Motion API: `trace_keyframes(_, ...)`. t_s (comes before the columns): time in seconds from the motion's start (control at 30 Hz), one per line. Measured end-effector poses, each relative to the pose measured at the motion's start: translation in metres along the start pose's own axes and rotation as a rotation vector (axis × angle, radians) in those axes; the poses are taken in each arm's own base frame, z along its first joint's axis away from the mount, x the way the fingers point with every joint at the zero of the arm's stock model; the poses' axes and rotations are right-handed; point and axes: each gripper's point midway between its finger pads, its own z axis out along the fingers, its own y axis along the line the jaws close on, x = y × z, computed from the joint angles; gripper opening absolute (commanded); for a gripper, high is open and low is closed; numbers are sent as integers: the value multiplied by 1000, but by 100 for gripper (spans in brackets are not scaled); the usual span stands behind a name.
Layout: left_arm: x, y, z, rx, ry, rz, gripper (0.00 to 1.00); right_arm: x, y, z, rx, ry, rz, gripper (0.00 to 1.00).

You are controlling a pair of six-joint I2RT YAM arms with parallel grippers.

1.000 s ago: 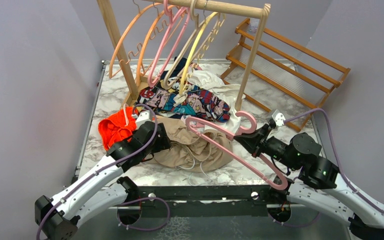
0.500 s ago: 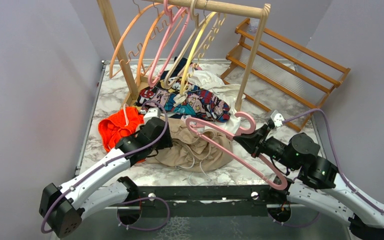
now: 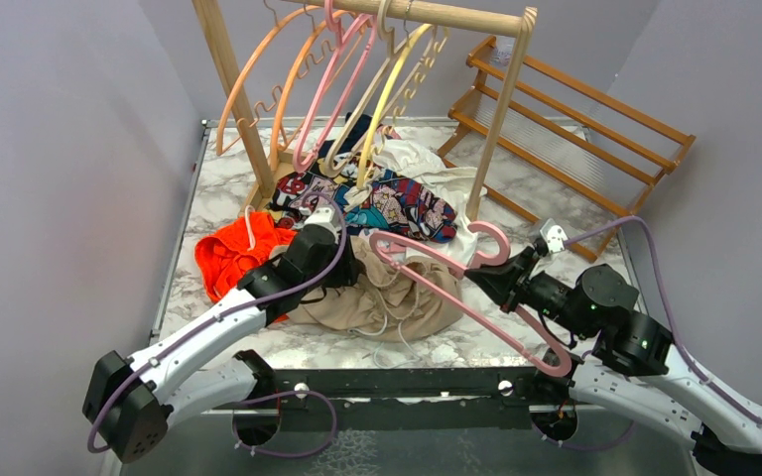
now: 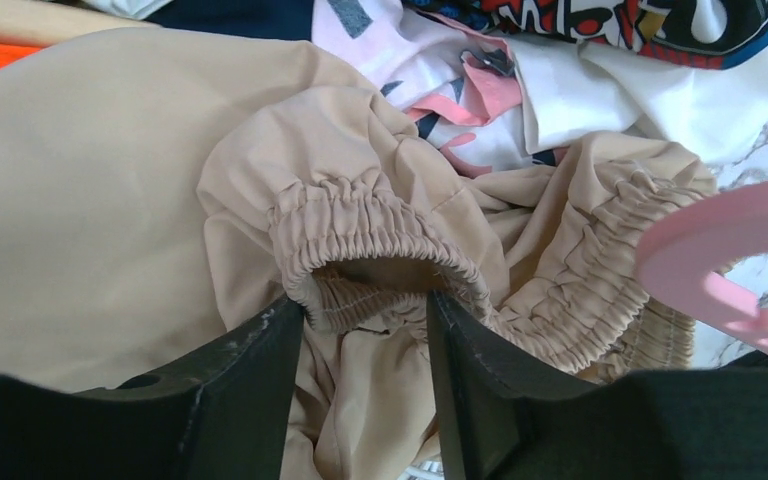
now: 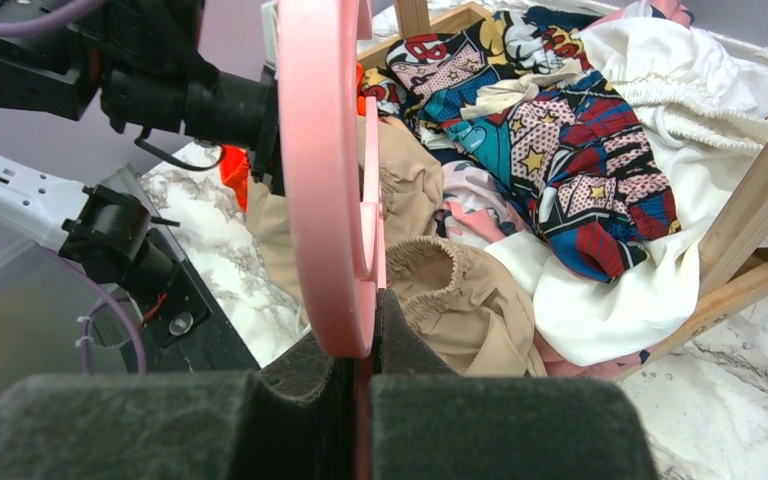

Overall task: Place the shorts on the hanger
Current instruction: Hang the shorts on the hanger.

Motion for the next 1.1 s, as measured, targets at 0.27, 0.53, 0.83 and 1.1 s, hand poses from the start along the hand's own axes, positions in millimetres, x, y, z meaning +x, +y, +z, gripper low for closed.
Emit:
trace_keyframes(0.27,11,-8,20,33,65,48,0,-6,0,-3,1,-15,1,1)
trace_keyframes(0.53,-43,-54,7,124,35,80,0,-35,2,-13,0,-53,-44,1)
trace_keyframes(0.83,-114,-75,-67,174,-150,112,10,-115,13,-42,-20,-228,-113,1)
trace_keyframes(1.1,-3,-4,-40,17,94,100,53,-68,5,-27,-7,-126,-110,1)
